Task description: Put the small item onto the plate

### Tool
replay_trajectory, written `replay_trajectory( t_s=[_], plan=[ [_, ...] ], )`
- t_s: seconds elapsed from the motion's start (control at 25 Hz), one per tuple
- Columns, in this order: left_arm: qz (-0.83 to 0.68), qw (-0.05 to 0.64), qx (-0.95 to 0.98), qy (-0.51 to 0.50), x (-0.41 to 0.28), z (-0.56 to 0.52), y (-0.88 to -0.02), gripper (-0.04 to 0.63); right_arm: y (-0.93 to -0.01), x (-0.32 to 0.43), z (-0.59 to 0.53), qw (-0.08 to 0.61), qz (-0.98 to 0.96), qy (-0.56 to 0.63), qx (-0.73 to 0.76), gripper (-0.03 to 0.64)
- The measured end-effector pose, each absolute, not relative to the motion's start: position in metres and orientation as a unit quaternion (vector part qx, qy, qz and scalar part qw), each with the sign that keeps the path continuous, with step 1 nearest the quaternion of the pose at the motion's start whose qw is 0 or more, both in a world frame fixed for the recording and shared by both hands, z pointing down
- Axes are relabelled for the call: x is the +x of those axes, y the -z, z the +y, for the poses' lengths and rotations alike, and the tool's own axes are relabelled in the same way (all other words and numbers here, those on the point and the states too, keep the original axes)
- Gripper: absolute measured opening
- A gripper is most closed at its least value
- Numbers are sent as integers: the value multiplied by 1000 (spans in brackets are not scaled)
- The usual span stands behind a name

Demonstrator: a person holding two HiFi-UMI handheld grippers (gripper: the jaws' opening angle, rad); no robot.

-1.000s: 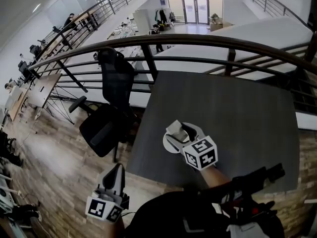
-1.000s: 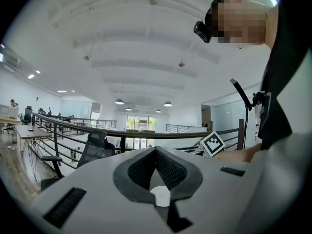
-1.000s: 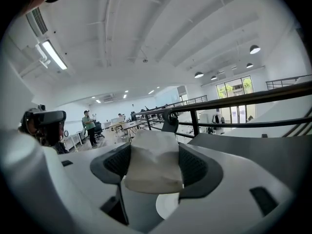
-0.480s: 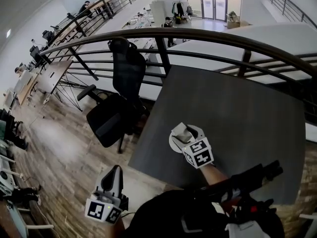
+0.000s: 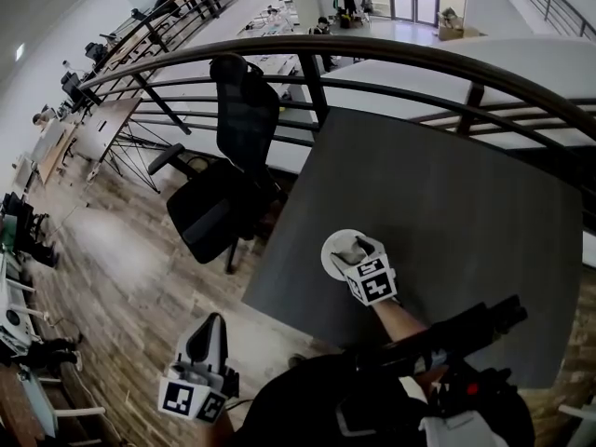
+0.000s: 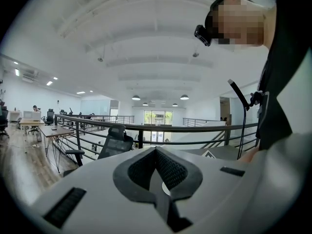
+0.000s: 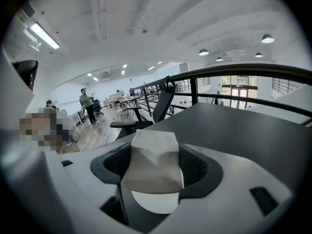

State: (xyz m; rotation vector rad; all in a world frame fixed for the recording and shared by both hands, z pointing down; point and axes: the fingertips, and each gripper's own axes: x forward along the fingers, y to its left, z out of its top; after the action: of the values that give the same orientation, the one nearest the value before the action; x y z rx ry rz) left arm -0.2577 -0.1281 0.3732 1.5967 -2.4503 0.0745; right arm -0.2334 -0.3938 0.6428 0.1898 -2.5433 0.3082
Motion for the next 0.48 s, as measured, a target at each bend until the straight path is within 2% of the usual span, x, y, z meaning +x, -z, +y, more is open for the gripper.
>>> replay_trajectory(
  t_s=[0.48],
  plan=[
    [-838, 120, 531, -40, -257, -121, -386, 5, -706, -235, -390, 349, -928, -119, 53, 311]
  ],
)
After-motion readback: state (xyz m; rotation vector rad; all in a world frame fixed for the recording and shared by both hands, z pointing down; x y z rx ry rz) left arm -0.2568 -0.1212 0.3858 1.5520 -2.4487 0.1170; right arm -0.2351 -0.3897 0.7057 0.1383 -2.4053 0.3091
